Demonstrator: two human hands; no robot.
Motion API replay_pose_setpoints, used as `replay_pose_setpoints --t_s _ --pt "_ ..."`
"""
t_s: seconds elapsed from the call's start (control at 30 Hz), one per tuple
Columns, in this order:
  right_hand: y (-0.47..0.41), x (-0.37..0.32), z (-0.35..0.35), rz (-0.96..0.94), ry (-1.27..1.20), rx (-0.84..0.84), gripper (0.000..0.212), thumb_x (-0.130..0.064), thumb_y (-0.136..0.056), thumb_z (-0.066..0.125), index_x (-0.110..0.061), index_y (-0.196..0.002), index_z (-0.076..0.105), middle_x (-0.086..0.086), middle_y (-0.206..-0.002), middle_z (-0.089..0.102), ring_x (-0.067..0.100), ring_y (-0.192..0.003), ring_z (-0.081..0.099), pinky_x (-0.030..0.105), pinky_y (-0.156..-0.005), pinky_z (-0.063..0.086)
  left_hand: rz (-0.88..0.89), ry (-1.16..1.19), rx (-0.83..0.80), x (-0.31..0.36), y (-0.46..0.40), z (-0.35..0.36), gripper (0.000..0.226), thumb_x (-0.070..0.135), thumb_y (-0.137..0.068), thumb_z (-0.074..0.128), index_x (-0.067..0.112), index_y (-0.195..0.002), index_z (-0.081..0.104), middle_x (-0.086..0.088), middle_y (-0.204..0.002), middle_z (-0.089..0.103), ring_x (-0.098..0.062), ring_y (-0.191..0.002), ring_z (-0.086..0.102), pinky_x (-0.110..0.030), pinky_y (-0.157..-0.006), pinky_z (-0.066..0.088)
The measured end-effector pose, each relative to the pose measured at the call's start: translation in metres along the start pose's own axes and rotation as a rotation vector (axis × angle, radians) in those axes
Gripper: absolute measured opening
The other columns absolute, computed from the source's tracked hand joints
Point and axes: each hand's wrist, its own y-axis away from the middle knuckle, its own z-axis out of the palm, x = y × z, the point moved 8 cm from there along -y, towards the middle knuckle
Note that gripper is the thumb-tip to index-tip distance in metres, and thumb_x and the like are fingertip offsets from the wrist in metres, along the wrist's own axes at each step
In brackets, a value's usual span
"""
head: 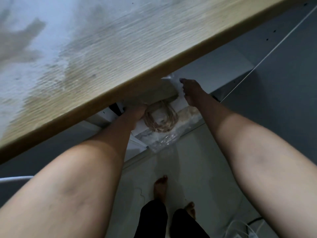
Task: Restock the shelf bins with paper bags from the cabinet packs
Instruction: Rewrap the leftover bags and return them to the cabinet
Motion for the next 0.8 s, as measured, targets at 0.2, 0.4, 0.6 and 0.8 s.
replay_pose_setpoints --t_s 0.2,0.4,0.6,0.8 --pt "0.048 -0.012 -0.05 -0.064 0.179 0.085 0.028 -0.022 -0.099 0.043 -0.011 -0.124 0.051 0.01 -0.117 0.05 0.018 -0.103 0.048 0.021 -0.075 0.038 0.06 -0.221 -0.091 0.013 0.043 0.033 0.052 0.029 -0.101 0.044 0.0 -0.144 0.039 -0.017 -0.147 0.043 -0.031 -0.134 0.043 -0.035 -0.105 0.041" --pt "0.119 -0.024 -0.115 -0.048 0.335 0.132 0.044 -0.025 -0.095 0.05 -0.005 -0.134 0.051 0.008 -0.133 0.055 0.027 -0.122 0.053 0.03 -0.093 0.043 0.237 -0.41 -0.143 0.061 0.126 0.077 0.055 0.027 -0.096 0.055 0.008 -0.144 0.039 -0.01 -0.147 0.044 -0.023 -0.132 0.045 -0.022 -0.104 0.032" --pt "0.195 -0.06 -0.178 -0.106 0.504 0.226 0.038 -0.024 -0.095 0.051 -0.006 -0.127 0.059 0.013 -0.133 0.058 0.031 -0.123 0.053 0.032 -0.1 0.043 0.395 -0.589 -0.213 0.107 0.129 0.143 0.08 0.061 -0.061 0.058 0.024 -0.132 0.052 -0.003 -0.135 0.056 -0.02 -0.116 0.057 -0.032 -0.101 0.048" --pt "0.254 -0.116 -0.229 -0.21 0.644 0.278 0.041 -0.032 -0.093 0.054 -0.002 -0.12 0.063 0.014 -0.129 0.06 0.028 -0.119 0.055 0.027 -0.093 0.043 0.524 -0.626 -0.029 0.193 0.268 0.131 0.081 0.05 -0.09 0.054 0.006 -0.15 0.024 -0.016 -0.155 0.023 -0.033 -0.14 0.032 -0.04 -0.114 0.033"
